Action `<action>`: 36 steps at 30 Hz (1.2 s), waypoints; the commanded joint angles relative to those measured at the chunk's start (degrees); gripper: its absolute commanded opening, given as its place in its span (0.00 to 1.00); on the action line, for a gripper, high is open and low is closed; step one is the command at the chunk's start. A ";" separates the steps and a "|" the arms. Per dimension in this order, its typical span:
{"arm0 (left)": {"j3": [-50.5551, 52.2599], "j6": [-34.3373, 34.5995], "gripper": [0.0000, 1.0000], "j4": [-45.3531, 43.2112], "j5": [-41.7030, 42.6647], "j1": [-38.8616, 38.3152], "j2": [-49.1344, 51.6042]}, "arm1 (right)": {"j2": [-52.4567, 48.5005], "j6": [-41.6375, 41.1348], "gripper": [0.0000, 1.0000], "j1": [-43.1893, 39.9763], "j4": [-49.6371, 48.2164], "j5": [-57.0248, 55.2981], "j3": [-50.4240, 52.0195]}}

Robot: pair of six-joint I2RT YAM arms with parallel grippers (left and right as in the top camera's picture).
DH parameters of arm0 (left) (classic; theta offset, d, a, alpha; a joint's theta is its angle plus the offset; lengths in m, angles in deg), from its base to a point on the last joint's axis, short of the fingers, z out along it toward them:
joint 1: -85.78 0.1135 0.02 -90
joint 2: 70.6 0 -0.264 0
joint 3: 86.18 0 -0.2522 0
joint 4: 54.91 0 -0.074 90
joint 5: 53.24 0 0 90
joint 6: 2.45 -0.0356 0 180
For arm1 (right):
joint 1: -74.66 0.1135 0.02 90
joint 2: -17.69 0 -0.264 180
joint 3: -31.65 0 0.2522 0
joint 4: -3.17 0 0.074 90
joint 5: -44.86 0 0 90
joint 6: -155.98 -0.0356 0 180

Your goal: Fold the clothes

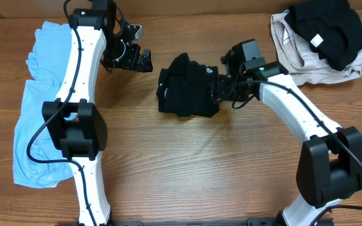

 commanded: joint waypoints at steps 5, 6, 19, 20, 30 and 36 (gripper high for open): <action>0.00 0.00 1.00 0.28 0.76 -0.11 0.26 | 1.36 1.53 0.64 2.10 2.95 -0.92 3.37; 0.00 0.00 1.00 0.37 0.76 -0.11 0.26 | 1.36 1.51 0.64 2.23 3.41 -0.90 3.87; 0.00 0.00 1.00 0.79 0.59 -0.11 0.26 | 1.33 1.49 0.64 2.86 -2.47 0.55 15.67; 0.00 0.00 1.00 0.79 0.57 -0.11 0.26 | 1.33 1.49 0.64 2.84 -3.72 0.22 16.35; 0.00 0.02 1.00 0.79 0.57 -0.11 0.26 | 1.03 -0.81 0.64 2.84 -21.64 -13.94 20.65; 0.00 0.00 1.00 0.76 0.48 -0.11 0.26 | -0.92 -4.98 0.64 2.67 -32.50 -24.48 20.65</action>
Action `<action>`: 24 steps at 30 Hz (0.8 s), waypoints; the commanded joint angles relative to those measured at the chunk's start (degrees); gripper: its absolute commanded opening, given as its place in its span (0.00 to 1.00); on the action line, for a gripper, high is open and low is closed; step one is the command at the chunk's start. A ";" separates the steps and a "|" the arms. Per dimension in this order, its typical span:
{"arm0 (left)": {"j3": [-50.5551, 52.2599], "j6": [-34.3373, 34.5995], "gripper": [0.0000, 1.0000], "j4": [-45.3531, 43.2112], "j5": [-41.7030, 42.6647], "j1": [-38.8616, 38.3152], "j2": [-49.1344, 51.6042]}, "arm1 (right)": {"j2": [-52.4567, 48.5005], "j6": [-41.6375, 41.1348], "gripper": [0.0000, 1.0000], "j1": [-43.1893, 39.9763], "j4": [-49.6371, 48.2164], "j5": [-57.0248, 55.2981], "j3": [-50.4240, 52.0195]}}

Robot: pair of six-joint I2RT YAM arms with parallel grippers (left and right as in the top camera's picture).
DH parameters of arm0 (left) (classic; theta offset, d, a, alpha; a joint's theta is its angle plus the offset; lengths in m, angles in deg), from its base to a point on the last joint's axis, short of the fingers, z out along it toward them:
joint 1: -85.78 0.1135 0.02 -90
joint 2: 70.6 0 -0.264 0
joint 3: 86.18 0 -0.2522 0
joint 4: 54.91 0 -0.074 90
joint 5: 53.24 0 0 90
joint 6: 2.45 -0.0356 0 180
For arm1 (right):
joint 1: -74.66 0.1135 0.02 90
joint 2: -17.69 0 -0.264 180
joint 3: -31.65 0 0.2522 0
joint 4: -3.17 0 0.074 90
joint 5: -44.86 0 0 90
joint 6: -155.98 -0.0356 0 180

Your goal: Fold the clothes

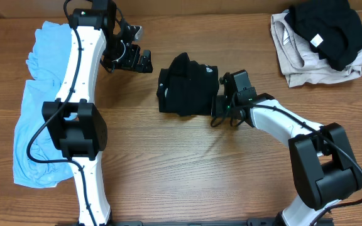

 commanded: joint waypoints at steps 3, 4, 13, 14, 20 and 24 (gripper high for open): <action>0.00 0.00 1.00 0.13 -0.79 -0.11 0.26 | -3.10 -3.52 0.64 -0.83 -8.15 -14.12 0.09; 0.00 0.00 1.00 0.13 -1.18 -0.11 0.26 | -3.72 -3.52 0.64 -1.27 -9.22 -15.13 0.09; 0.00 5.86 1.00 -1.14 -9.20 1.01 0.26 | 0.92 5.20 0.72 -6.69 -5.42 -3.19 -3.65; 0.00 8.26 1.00 -1.73 -10.99 1.53 0.26 | 2.71 6.91 0.72 -6.34 -3.93 -1.49 -4.90; 0.00 15.65 1.00 -4.68 -12.66 6.34 0.26 | 8.50 15.54 0.72 0.31 7.32 2.29 -15.15; 0.00 18.25 1.00 -4.85 -12.61 9.79 0.26 | 8.09 18.32 0.73 6.29 7.10 1.84 -15.96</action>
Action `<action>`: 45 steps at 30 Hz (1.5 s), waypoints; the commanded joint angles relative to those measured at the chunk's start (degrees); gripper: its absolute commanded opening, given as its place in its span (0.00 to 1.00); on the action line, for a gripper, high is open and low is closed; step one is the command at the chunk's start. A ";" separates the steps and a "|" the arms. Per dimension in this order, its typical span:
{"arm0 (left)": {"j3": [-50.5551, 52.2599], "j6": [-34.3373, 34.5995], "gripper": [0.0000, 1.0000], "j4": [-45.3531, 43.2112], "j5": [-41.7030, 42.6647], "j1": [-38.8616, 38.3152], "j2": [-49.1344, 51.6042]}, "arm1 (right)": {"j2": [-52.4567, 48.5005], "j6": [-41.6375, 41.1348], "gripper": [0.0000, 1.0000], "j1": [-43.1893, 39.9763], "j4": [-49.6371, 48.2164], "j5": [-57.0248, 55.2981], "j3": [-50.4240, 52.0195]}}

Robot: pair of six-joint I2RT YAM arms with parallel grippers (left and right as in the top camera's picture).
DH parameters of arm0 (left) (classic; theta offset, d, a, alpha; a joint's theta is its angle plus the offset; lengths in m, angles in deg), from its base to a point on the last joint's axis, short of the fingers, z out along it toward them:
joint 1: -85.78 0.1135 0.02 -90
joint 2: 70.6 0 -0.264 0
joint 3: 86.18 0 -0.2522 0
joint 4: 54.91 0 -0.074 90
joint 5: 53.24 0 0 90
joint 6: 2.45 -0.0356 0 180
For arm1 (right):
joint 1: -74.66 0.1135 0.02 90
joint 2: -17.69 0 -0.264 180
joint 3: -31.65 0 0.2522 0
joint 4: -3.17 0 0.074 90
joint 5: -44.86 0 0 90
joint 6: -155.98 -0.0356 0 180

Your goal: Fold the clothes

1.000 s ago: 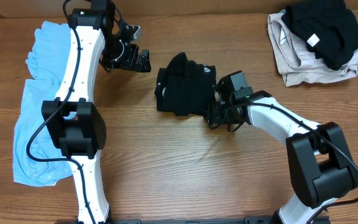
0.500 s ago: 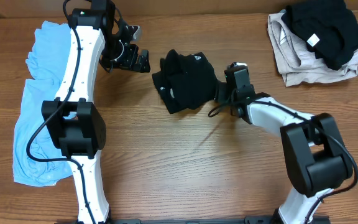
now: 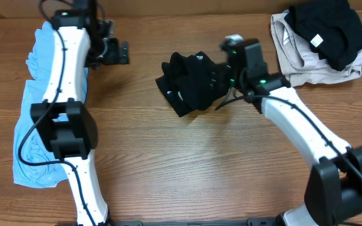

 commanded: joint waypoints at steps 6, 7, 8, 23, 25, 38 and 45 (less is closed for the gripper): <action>0.00 4.76 1.00 0.76 -0.96 7.17 0.26 | -4.09 6.86 0.77 12.20 -1.18 -6.27 -0.81; 0.00 4.74 1.00 0.96 -0.96 7.56 0.26 | -5.16 8.02 0.78 13.05 -1.11 -6.45 -1.09; 0.00 4.74 1.00 1.16 -0.96 7.85 0.26 | -6.54 9.14 0.80 13.77 -1.14 -6.88 -1.38; 0.00 4.09 1.00 1.46 -0.98 8.07 0.26 | -21.86 16.48 0.89 15.06 -0.74 -10.32 -7.30; 0.00 4.07 1.00 1.49 -0.98 8.07 0.26 | -22.29 16.59 0.89 15.06 -1.14 -10.34 -7.32; 0.00 4.07 1.00 1.73 -0.94 7.87 0.26 | -24.76 16.24 0.88 9.84 0.50 -22.08 -7.30; 0.00 4.09 1.00 1.14 -0.96 6.78 0.26 | -24.76 13.44 0.88 3.74 3.08 -21.94 -7.30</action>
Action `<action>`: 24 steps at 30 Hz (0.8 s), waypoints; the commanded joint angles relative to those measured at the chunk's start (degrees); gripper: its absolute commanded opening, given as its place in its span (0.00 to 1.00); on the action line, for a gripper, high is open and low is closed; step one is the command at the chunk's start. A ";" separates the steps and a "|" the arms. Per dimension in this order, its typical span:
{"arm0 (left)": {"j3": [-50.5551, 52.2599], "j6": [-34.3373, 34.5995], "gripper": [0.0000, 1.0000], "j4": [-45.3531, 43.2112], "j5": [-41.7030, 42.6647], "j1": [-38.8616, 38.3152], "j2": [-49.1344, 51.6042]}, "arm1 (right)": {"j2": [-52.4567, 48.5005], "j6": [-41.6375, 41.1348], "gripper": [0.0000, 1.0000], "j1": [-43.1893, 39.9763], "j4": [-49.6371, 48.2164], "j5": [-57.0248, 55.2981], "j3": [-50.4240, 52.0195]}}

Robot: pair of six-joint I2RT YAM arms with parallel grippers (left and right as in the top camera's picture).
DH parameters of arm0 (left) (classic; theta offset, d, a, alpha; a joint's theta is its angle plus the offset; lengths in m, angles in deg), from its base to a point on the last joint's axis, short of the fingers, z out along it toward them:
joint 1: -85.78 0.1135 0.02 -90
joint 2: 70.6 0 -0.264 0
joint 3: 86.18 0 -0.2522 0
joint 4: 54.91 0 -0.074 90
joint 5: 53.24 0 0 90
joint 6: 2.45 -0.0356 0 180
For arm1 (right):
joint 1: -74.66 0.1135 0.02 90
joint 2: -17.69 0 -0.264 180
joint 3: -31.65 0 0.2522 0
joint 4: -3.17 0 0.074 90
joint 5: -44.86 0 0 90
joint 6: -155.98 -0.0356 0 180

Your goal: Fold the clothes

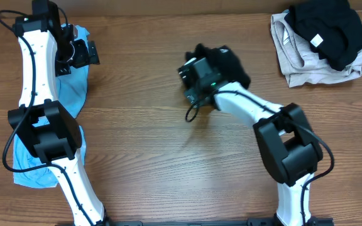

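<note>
A folded black garment (226, 63) lies bunched at the table's upper middle. My right gripper (197, 74) is at its left edge, fingers buried in the cloth, apparently shut on it. My left gripper (92, 53) hovers open at the far upper left, over the top end of a long light-blue cloth (73, 91), with nothing between its fingers. Only the overhead view is given.
A pile of beige and black clothes (319, 37) sits in the back right corner. The blue cloth's lower end (27, 169) runs down the left edge behind the left arm. The wooden table (168, 163) spreads across the front.
The right gripper and the black garment have shifted right and toward the back. The left gripper has moved further left, now over the blue cloth's top.
The black garment first lay folded at the centre with the right gripper at its right edge, the left gripper open nearby. The right gripper then dropped lower beside it, then held it turned and raised. Now the garment sits further right, and the left arm has withdrawn.
</note>
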 commanded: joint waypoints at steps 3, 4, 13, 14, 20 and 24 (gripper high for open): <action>0.00 0.31 1.00 -0.68 -0.13 -1.79 0.26 | -1.64 -2.01 0.91 -3.21 4.33 -1.73 -1.86; 0.00 0.31 1.00 -0.83 -0.13 -1.97 0.28 | -1.64 -2.05 0.92 -3.17 5.77 -1.11 -2.80; 0.00 0.28 1.00 -1.27 -0.13 -3.41 0.35 | -1.53 -11.02 1.00 -1.92 31.61 10.12 -24.59; 0.00 0.28 1.00 -1.27 -0.13 -3.50 0.35 | -1.53 -11.02 1.00 -1.92 32.65 11.45 -26.43; 0.00 0.31 1.00 -1.25 -0.13 -4.02 0.35 | -1.97 -10.97 1.00 -1.92 29.53 14.27 -27.85; 0.00 -0.50 1.00 -1.18 -0.13 -4.24 0.35 | -3.23 -10.95 1.00 -1.90 28.24 12.31 -26.77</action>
